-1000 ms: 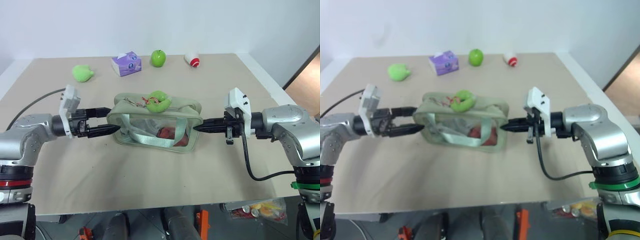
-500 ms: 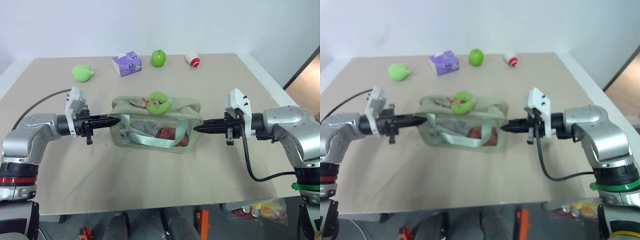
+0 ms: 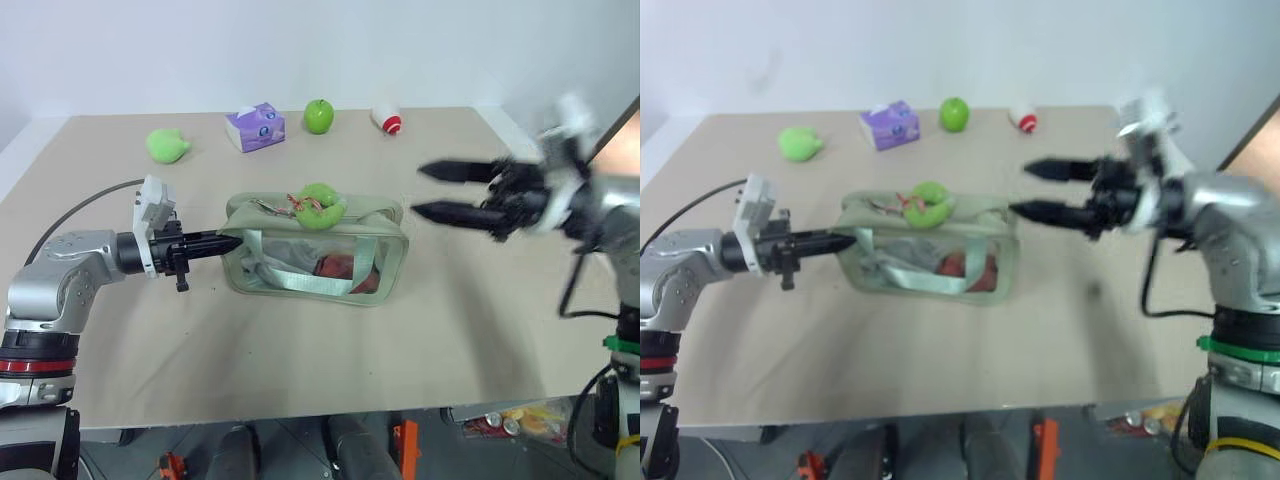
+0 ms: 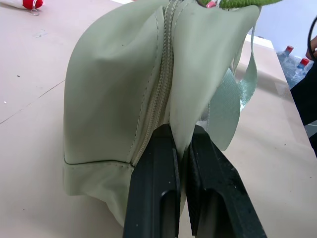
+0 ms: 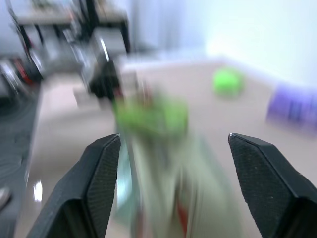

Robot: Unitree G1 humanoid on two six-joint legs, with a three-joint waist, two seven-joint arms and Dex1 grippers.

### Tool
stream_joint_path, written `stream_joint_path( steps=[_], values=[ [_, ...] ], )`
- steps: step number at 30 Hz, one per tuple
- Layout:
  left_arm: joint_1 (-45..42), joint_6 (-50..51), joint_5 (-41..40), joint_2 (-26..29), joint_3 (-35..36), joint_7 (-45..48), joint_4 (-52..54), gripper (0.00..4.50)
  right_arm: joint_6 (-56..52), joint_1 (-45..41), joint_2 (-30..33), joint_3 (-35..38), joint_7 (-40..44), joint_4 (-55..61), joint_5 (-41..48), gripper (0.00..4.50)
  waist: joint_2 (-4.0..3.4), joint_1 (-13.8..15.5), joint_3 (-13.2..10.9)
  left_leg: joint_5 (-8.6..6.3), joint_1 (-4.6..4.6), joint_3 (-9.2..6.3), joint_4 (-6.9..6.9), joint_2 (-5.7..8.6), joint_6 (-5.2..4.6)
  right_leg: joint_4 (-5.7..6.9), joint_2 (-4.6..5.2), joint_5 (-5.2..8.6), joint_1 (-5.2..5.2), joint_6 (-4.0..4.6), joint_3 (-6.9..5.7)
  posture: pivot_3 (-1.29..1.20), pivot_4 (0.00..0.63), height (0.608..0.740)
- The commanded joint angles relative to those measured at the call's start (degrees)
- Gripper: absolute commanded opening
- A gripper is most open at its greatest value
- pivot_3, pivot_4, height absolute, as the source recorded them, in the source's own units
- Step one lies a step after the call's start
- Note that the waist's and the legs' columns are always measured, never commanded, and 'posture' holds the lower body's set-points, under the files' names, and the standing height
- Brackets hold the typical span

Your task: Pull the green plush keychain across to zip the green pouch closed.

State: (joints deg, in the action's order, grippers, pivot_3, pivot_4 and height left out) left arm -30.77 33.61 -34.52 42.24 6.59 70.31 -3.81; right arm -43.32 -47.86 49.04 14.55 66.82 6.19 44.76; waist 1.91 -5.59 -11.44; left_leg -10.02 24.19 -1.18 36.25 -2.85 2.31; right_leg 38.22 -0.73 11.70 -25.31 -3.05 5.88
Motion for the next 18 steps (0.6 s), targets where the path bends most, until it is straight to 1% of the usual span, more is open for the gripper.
stream_joint_path(
  steps=[1, 5, 7, 10, 13, 18],
  values=[
    [0.20, -0.56, -0.62, 0.23, 1.00, 0.02, 1.25, 0.00, 5.47, -4.31, -0.15, -1.62, -2.95, -0.56, -4.40, 3.40, 0.02, -0.04, 0.01, 0.00, -0.01, 0.01, 0.00, 0.00, 0.00, 0.00, 0.00, 0.00, -0.01, 0.00, 0.00, 0.00, 0.150, 0.740],
    [0.26, -0.62, -0.70, 0.11, 1.17, -0.04, 1.37, 0.00, 16.49, -3.00, 0.65, -12.83, -2.76, 2.35, -18.18, 3.40, 0.04, -0.05, 0.03, 0.00, -0.01, 0.05, 0.00, 0.00, 0.00, -0.02, 0.01, 0.00, -0.02, 0.00, 0.04, 0.00, 0.150, 0.740],
    [0.41, -0.52, -0.85, 0.08, 1.35, -0.15, 1.63, 0.00, 22.54, -2.12, 0.87, -17.11, -2.42, 3.37, -24.18, 3.40, 0.04, -0.03, 0.02, 0.00, 0.02, 0.07, -0.01, 0.01, 0.00, -0.03, 0.02, 0.00, -0.03, 0.00, 0.05, 0.00, 0.150, 0.740],
    [0.89, -0.41, -1.14, 0.16, 1.68, -0.37, 2.13, 0.00, 30.60, -1.66, 0.77, -21.65, -2.17, 3.18, -31.41, 3.40, 0.02, -0.02, 0.01, 0.00, 0.09, 0.08, -0.05, 0.01, 0.01, -0.04, 0.03, 0.02, -0.09, 0.01, 0.06, 0.00, 0.150, 0.740],
    [1.49, -0.22, -1.48, 0.28, 2.15, -0.63, 2.62, 0.00, 35.72, -1.67, -0.12, -23.36, -1.57, 2.15, -34.44, 3.40, 0.02, 0.00, 0.02, -0.02, 0.09, 0.07, -0.07, 0.01, 0.03, -0.05, 0.03, 0.05, -0.09, 0.03, 0.05, 0.00, 0.150, 0.740],
    [2.06, -0.13, -1.83, 0.39, 2.54, -1.04, 3.01, 0.00, 37.92, -2.48, -1.79, -23.83, -0.14, 1.53, -34.62, 3.40, 0.03, -0.01, 0.02, -0.02, 0.07, 0.06, -0.07, 0.01, 0.02, -0.04, 0.02, 0.04, -0.08, 0.02, 0.05, 0.00, 0.150, 0.740]
  ],
)
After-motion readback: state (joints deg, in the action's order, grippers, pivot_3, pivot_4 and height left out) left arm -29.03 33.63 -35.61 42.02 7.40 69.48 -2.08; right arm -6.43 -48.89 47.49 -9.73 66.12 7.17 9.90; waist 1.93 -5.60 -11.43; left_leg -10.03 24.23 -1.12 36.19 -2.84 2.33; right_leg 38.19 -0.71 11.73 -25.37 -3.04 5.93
